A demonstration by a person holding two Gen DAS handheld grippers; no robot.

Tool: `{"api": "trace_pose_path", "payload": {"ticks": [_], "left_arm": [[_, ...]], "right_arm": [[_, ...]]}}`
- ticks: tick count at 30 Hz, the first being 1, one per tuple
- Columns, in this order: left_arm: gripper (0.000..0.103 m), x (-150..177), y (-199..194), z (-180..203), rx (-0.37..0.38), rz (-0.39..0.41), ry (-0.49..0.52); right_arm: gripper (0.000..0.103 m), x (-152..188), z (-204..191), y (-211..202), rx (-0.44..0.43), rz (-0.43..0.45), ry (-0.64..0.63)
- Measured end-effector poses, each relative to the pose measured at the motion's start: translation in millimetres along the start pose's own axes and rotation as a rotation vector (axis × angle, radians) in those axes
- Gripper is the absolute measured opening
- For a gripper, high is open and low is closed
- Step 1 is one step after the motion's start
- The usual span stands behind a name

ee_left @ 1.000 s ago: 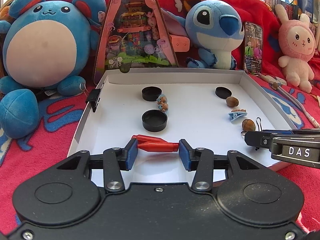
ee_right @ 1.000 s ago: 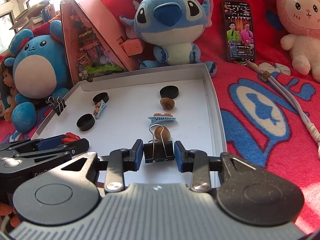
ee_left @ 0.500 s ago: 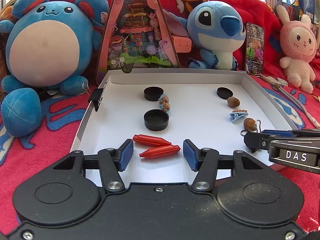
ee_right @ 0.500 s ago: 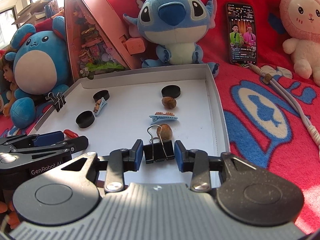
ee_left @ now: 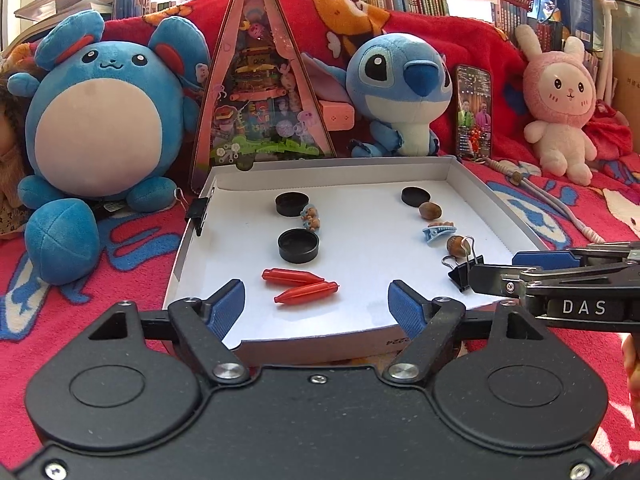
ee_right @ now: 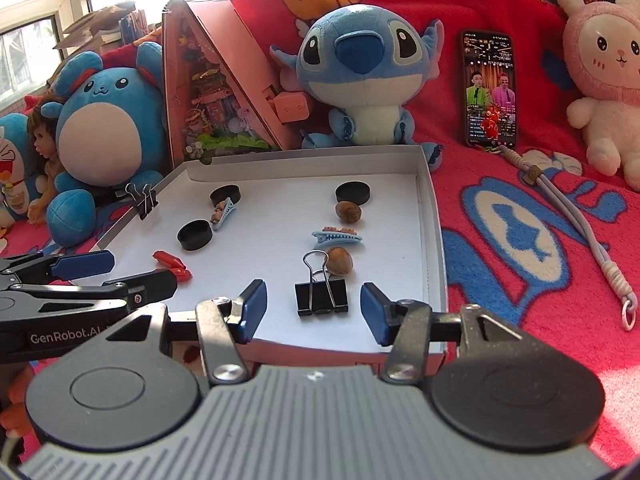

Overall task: Organize rigid objects
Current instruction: 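Open the left tool on the crayon while the right tool releases the clip, then withdraw both tools from the box toward the black lid and clear cup, then grasp the black lid with the left tool while the right tool grasps the clear cup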

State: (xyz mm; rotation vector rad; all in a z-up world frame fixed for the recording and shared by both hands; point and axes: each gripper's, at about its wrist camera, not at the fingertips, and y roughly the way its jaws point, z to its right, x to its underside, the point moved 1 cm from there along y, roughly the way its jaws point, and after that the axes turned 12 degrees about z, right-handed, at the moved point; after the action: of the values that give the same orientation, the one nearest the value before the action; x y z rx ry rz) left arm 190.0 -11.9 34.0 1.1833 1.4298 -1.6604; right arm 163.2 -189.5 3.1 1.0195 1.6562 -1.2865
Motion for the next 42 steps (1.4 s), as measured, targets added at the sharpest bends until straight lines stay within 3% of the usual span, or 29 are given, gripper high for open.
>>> {"api": "trace_pose_path", "payload": {"ticks": [10, 23, 28, 38, 42], "left_arm": [[0.08, 14.2, -48.9, 7.4, 0.081, 0.011, 0.037], [0.08, 50.8, -87.2, 20.9, 0.158, -0.022, 0.145], [0.08, 57.5, -94.5, 23.2, 0.18, -0.031, 0.163], [0.08, 57.9, -94.5, 18.0, 0.169, -0.04, 0.146], [0.08, 58.7, -95.2, 19.4, 0.176, -0.039, 0.153]], "right_arm": [[0.077, 9.8, -8.8, -43.3, -0.075, 0.046, -0.093], [0.081, 39.2, -19.9, -91.7, -0.179, 0.021, -0.235], [0.084, 50.6, -22.0, -101.1, -0.257, -0.006, -0.245], [0.083, 69.6, -42.8, -104.7, -0.337, -0.046, -0.317], [0.073, 71.0, -49.4, -102.0, -0.36, -0.055, -0.313]]}}
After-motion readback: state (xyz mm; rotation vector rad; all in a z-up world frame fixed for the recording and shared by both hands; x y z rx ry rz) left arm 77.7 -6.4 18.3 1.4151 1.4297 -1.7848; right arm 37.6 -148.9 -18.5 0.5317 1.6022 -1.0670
